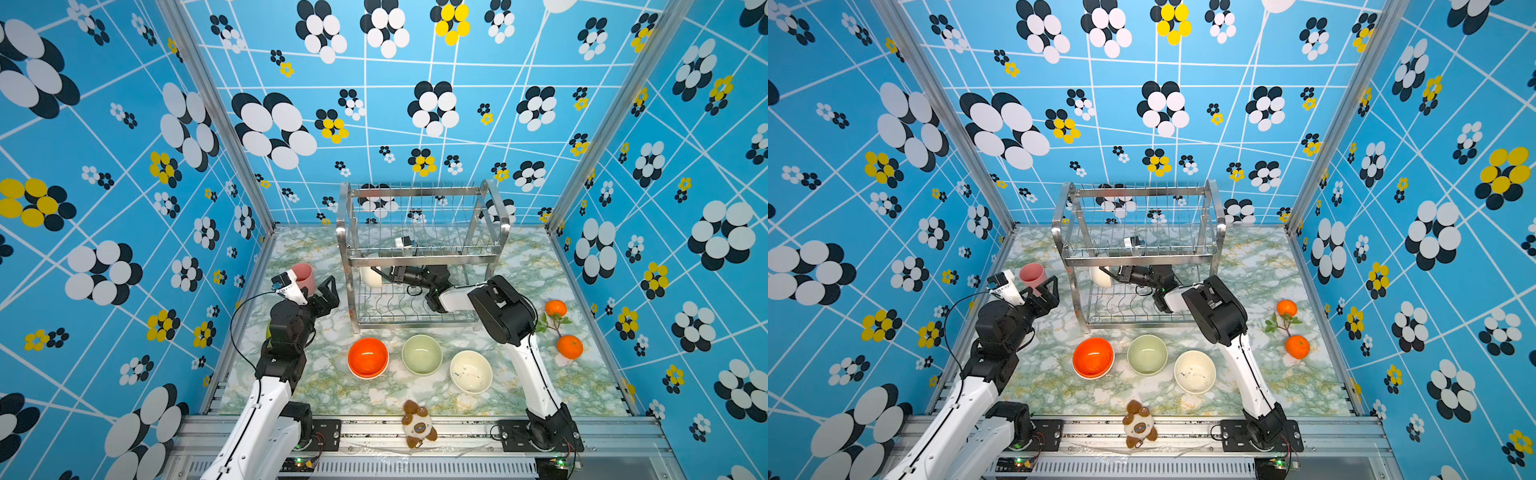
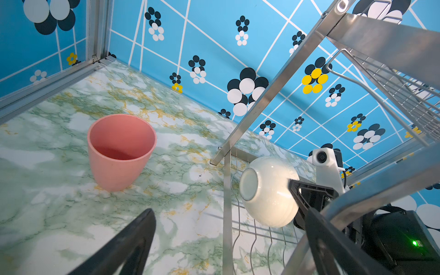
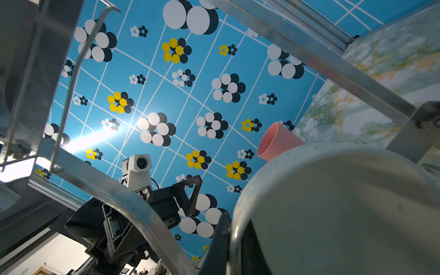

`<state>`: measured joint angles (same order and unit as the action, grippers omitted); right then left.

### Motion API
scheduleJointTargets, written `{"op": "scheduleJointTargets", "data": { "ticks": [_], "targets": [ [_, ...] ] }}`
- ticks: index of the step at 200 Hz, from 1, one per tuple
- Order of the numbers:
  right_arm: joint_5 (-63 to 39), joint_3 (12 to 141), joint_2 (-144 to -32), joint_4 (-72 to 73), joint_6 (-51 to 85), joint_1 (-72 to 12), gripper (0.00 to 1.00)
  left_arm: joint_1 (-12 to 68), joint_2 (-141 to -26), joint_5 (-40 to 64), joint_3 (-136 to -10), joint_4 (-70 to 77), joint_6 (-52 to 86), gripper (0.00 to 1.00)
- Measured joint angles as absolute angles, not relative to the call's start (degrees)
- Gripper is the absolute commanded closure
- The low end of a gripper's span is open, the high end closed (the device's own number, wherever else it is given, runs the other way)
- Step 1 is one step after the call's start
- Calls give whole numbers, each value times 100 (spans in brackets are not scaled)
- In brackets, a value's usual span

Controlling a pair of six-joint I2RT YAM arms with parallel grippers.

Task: Load bowls into a dish rack
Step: Place the bowl in the dish rack.

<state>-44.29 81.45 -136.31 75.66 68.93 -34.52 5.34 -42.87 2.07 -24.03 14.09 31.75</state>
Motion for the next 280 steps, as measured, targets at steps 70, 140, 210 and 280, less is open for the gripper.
{"op": "scheduleJointTargets", "data": {
  "ticks": [70,140,210,280],
  "targets": [
    [-4425,8554,-14014,7566,7037,-3420,100,534,-4407,274,-2403,1413,3175,1],
    [-4333,8803,-14184,7568,7142,-3420,99,534,-4407,329,-2403,1413,3175,1],
    [-4143,8862,-14387,7800,7207,-3415,97,534,-4407,460,-2418,1411,3173,1],
    [-3907,8578,-14396,8005,7131,-3330,94,534,-4407,480,-2458,1365,3175,1]
  ]
}}
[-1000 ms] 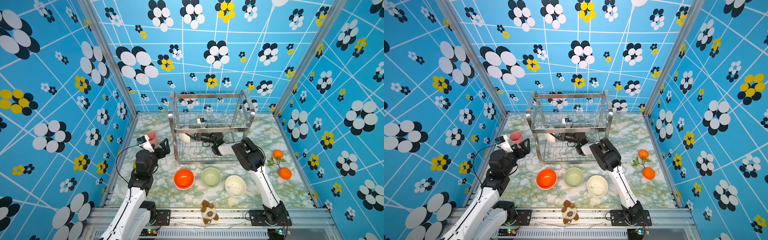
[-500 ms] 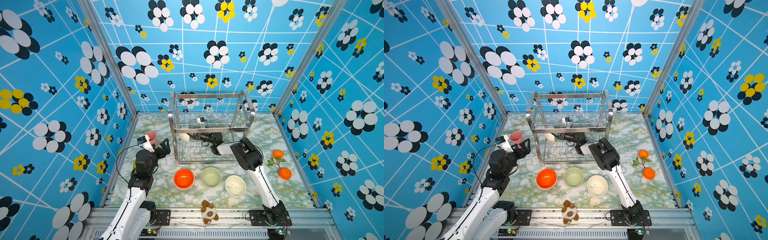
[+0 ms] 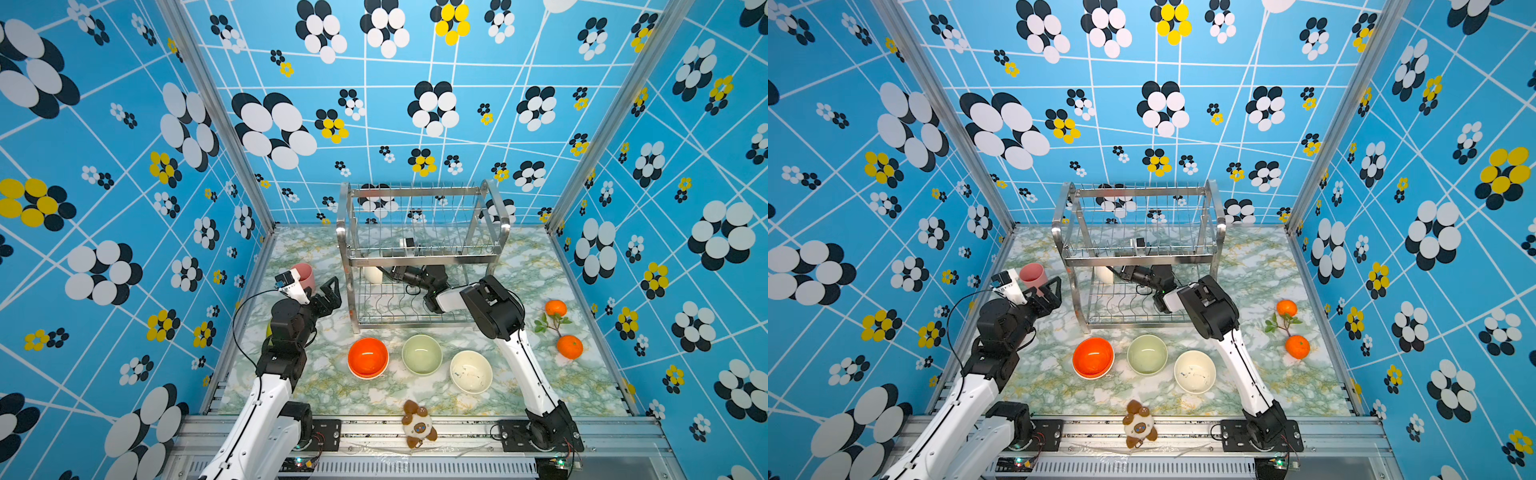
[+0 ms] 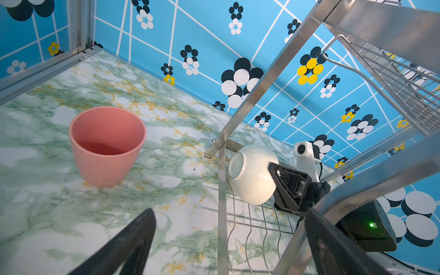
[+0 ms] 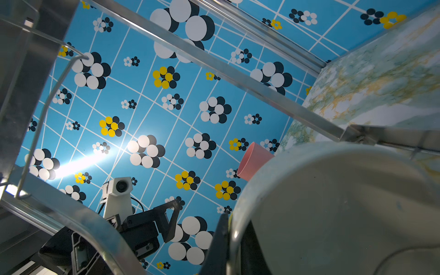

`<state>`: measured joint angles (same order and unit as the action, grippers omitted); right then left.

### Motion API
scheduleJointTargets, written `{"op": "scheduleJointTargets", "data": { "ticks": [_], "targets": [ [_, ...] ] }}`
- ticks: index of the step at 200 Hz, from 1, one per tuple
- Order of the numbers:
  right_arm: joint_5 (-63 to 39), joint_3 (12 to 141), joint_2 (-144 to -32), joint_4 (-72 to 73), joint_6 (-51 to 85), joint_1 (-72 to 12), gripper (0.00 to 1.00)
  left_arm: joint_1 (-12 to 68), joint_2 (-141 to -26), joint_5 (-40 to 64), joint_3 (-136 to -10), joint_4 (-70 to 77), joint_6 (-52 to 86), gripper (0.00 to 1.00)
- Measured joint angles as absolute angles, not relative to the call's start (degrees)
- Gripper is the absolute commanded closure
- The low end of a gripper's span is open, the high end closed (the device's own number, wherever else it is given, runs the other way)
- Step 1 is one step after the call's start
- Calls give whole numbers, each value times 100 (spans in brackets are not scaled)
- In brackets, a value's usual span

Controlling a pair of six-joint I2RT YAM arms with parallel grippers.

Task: Load bowls into a dish rack
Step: Place the bowl in the dish rack.

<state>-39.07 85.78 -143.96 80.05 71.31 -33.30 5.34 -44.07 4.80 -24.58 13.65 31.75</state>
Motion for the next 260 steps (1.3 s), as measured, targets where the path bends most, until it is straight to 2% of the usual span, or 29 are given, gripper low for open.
{"op": "scheduleJointTargets", "data": {
  "ticks": [42,101,215,260],
  "targets": [
    [-3826,8508,-14392,8086,7111,-3328,92,534,-4418,504,-2462,1363,3175,1],
    [-3787,8311,-14320,8117,7070,-3301,77,534,-4418,519,-2484,1332,3175,1],
    [-3800,8184,-14084,7682,6853,-3280,62,534,-4418,519,-2484,1328,3175,1],
    [-3782,7771,-13745,7520,6663,-3277,55,534,-4414,519,-2484,1328,3175,1]
  ]
}}
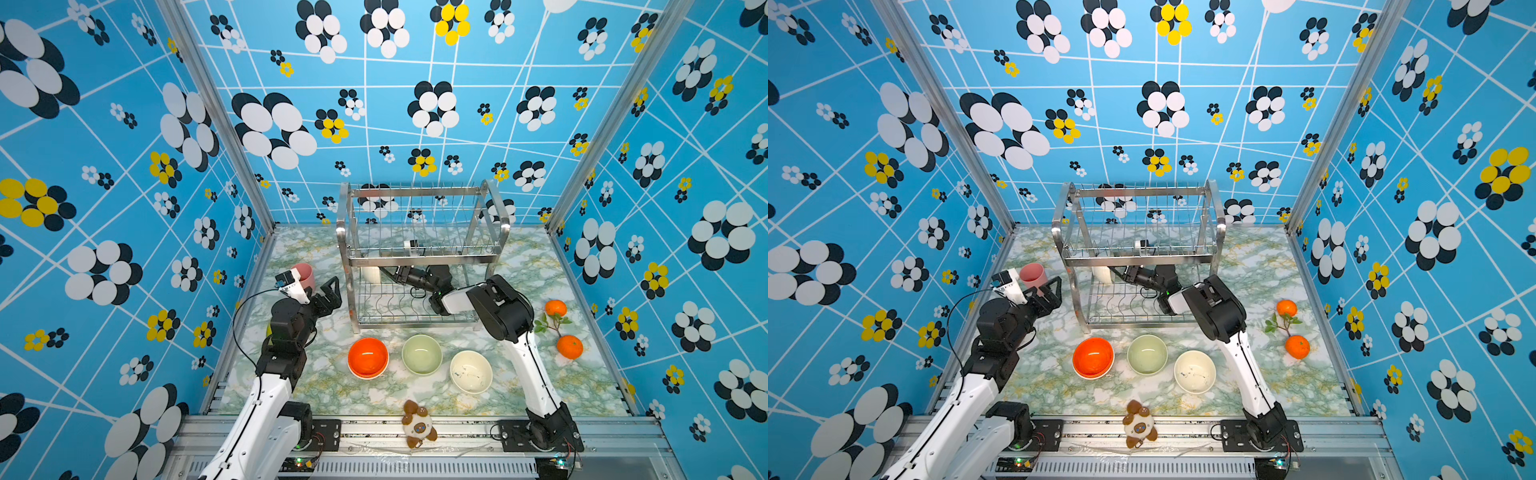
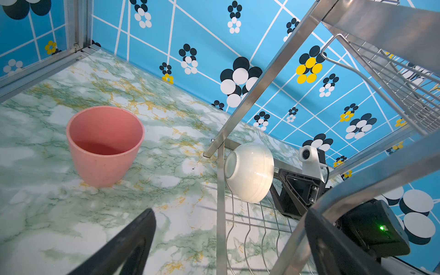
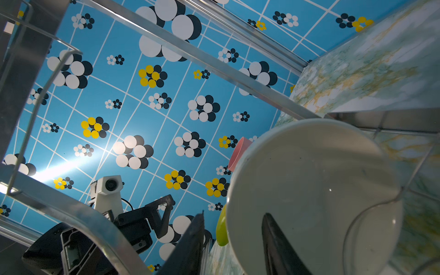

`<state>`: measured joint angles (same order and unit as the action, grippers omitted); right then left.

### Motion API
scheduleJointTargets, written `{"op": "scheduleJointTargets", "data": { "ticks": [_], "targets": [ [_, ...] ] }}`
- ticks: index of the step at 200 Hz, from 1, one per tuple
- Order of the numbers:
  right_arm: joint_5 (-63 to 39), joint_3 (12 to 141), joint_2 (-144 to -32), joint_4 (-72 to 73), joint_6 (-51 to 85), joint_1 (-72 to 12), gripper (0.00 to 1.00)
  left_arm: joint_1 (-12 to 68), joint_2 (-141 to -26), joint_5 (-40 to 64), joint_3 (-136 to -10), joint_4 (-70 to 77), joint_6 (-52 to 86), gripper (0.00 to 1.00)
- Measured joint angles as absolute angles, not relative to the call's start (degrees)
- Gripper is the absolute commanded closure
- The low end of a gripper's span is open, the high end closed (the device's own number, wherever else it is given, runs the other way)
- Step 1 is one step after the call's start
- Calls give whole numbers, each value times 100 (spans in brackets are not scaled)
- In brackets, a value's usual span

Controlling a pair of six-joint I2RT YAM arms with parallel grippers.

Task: Load bowls into a dish rack
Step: Place the bowl in the dish rack.

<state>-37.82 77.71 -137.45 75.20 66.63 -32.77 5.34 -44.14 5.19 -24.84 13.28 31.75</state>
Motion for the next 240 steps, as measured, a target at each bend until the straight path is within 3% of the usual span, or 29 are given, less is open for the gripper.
{"op": "scheduleJointTargets", "data": {
  "ticks": [57,240],
  "targets": [
    [-3612,7262,-13305,7387,6405,-3208,50,534,-4362,517,-2484,1326,3177,1],
    [-3002,5741,-11972,7312,5988,-3223,51,534,-4327,517,-2403,1332,3179,1]
  ]
}}
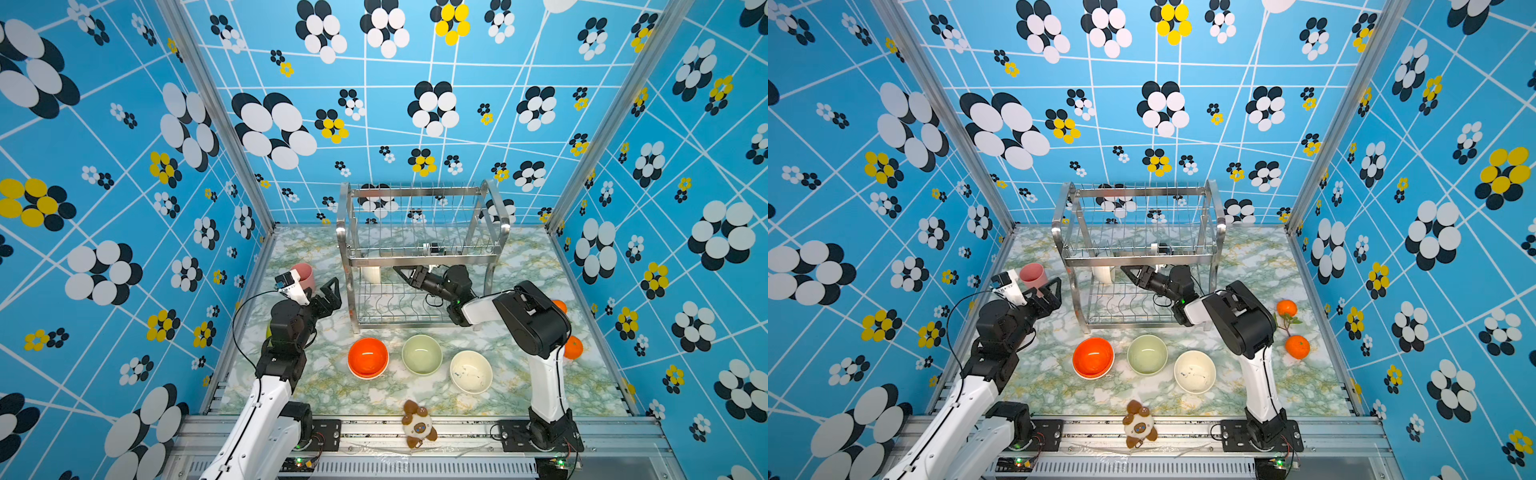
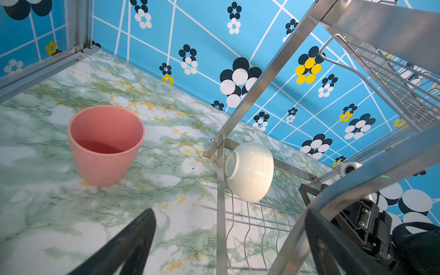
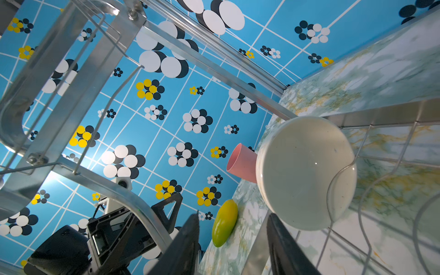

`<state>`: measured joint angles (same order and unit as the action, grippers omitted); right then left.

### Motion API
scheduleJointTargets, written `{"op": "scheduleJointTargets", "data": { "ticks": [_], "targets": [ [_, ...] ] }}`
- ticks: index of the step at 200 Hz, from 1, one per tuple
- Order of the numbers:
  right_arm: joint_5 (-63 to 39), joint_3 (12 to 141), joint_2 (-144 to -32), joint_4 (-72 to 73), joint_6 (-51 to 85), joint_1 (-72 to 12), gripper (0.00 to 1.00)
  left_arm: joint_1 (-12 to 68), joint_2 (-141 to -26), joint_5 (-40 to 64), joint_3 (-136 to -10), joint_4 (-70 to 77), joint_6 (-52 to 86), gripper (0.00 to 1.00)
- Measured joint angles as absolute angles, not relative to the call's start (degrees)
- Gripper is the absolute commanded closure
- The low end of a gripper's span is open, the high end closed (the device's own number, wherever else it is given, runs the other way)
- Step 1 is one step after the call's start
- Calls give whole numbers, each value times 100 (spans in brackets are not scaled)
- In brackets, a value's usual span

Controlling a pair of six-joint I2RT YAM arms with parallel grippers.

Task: Load bowls into a dish rack
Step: Place the bowl in the dish rack, then pick up the bowl from the bottom-center of the table.

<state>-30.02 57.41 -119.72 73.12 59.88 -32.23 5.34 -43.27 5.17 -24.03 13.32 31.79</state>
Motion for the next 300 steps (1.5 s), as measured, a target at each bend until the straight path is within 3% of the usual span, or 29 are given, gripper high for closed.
{"op": "scheduleJointTargets", "data": {
  "ticks": [145,227,300],
  "targets": [
    [-2644,4134,-10241,5610,4182,-3616,51,534,-4327,517,-2381,1330,3175,1],
    [-2167,3354,-8055,3326,2762,-3946,50,534,-4405,493,-2381,1330,3148,1],
    [-1780,2926,-5684,980,2292,-4185,51,534,-4595,419,-2377,1398,3148,1]
  ]
}}
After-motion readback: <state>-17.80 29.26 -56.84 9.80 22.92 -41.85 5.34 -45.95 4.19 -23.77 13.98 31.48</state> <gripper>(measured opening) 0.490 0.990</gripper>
